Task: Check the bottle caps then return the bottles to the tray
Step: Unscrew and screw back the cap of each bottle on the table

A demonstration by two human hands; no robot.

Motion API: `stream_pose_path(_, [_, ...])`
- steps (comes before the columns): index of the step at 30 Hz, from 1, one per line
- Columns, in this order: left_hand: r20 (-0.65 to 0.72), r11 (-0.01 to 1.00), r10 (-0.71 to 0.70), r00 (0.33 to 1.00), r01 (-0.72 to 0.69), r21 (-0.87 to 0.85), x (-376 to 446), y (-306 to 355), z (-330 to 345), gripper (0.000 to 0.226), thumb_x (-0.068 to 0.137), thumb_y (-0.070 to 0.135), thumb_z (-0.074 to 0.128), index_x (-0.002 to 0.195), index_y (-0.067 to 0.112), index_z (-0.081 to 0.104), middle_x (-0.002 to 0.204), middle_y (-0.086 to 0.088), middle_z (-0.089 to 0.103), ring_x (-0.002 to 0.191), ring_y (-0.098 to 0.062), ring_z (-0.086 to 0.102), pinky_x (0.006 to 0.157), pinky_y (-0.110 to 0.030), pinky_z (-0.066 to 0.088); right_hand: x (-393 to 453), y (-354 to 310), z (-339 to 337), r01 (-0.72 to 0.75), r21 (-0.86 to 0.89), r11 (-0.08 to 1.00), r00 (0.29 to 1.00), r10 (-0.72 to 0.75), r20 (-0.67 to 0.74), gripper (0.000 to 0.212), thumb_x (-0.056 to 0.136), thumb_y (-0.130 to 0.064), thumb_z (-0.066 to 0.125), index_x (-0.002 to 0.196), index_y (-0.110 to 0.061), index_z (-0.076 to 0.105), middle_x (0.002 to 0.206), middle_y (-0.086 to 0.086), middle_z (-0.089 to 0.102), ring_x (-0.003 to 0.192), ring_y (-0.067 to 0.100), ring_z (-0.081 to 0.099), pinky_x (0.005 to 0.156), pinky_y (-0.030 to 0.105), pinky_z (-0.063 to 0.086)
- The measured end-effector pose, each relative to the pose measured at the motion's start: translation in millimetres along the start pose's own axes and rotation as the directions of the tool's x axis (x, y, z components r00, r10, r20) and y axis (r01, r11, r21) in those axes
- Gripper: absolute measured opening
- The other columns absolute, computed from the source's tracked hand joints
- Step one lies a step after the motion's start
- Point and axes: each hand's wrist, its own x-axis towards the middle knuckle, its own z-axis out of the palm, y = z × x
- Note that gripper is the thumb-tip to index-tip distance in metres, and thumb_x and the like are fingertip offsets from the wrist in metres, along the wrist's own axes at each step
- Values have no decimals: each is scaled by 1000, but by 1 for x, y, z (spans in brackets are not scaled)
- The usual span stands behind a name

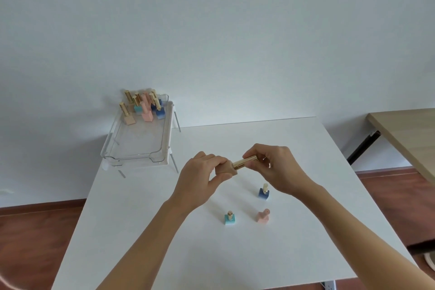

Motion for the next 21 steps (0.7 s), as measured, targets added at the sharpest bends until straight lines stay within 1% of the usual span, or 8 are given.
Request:
stream_pose_path(3, [-6, 1000, 10, 1000, -10, 1, 3, 4, 8, 14, 87, 47, 61, 96, 36, 63, 76, 17, 61, 74, -4, 45, 60, -16, 36, -2, 5, 0, -53, 0, 999, 997, 53, -49, 4, 88, -21, 69, 87, -18, 71, 52, -11, 49, 52, 8, 42, 51, 11, 36])
stream_pose_path(5, [-25, 999, 14, 1000, -13, 31, 8, 8, 15, 15, 86, 46, 63, 95, 34, 64, 76, 14, 64, 73, -8, 46, 60, -20, 38, -4, 10, -1, -97, 11, 995, 993, 97, -70, 4, 87, -18, 68, 84, -17, 71, 50, -9, 48, 49, 9, 41, 50, 12, 36])
stream_pose_path(9, [-49, 998, 10, 999, -6, 70, 18, 16, 31, 15, 85, 45, 67, 93, 32, 66, 75, 15, 65, 70, -12, 46, 59, -23, 40, -6, 26, -6, -172, 54, 984, 980, 177, -91, 5, 86, -18, 67, 83, -19, 71, 61, 4, 64, 48, 9, 40, 50, 16, 36])
stream_pose_path(12, [-26, 992, -109, 994, 107, -60, 25, 16, 52, 23, 82, 46, 70, 100, 31, 68, 84, 19, 68, 76, -10, 51, 64, -21, 44, -9, 46, -11, -223, 128, 966, 969, 233, -75, 4, 86, -19, 69, 85, -21, 73, 67, 8, 68, 51, 14, 46, 51, 15, 37])
stream_pose_path(14, [39, 968, -193, 980, 197, -153, 31, 13, 70, 36, 79, 45, 73, 111, 29, 67, 94, 20, 68, 80, -5, 51, 69, -19, 43, -11, 64, -12, -262, 131, 956, 959, 273, -72, 4, 86, -19, 69, 87, -19, 73, 69, 11, 68, 58, 27, 53, 56, 23, 42])
stream_pose_path(16, [140, 944, -250, 958, 274, -185, 35, 7, 91, 52, 76, 40, 77, 124, 26, 60, 103, 18, 64, 80, -6, 50, 74, -19, 41, -11, 84, -14, -303, 109, 947, 946, 313, -91, 4, 86, -18, 70, 88, -16, 73, 68, 13, 68, 62, 31, 57, 58, 27, 44])
stream_pose_path(19, [297, 907, -346, 890, 399, -136, 39, -7, 123, 58, 76, 30, 78, 130, 23, 55, 118, 8, 62, 87, -9, 51, 83, -22, 42, -9, 120, -18, -366, 46, 929, 922, 369, -118, 8, 84, -19, 72, 88, -12, 73, 65, 14, 66, 54, 21, 50, 54, 22, 40])
stream_pose_path(21, [385, 890, -382, 840, 446, -90, 40, -15, 144, 58, 78, 26, 76, 132, 20, 54, 125, 3, 60, 94, -12, 51, 89, -25, 44, -7, 143, -18, -409, -6, 913, 907, 405, -117, 9, 83, -18, 73, 88, -10, 73, 60, 8, 62, 51, 14, 47, 50, 13, 37])
